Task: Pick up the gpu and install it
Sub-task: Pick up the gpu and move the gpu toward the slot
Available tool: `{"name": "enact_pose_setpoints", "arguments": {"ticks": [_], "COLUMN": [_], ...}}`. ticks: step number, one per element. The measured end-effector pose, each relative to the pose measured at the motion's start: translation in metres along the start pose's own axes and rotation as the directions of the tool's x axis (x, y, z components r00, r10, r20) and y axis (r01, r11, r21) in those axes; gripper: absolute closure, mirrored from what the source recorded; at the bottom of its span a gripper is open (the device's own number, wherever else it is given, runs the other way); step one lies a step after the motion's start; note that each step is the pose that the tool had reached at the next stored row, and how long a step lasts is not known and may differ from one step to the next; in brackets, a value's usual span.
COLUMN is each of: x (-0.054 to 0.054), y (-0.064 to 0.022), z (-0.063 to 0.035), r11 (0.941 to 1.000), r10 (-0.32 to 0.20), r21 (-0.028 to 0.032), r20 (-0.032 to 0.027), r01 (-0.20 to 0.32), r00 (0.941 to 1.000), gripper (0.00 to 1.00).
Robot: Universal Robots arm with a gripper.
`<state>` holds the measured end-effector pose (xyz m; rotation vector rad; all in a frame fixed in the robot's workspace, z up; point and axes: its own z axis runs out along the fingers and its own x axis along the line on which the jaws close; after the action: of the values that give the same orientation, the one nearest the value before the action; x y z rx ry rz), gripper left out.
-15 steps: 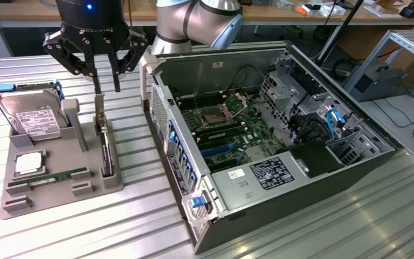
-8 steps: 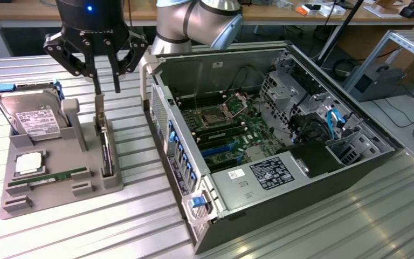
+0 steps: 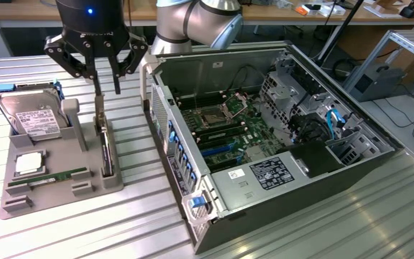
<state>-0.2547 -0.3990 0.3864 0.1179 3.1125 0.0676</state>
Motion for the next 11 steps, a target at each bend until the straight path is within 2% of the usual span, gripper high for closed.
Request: {"name": "enact_pose_setpoints", "arguments": {"ticks": [11], "x": [0.0001], "y": [-0.0002], "z": [0.0037], "r11": [1.0], "r10": [0.0], "r21": [0.0001], "r20": [0.0], "r01": [0.0], "r00": [1.0], "gripper": [0.64]}}
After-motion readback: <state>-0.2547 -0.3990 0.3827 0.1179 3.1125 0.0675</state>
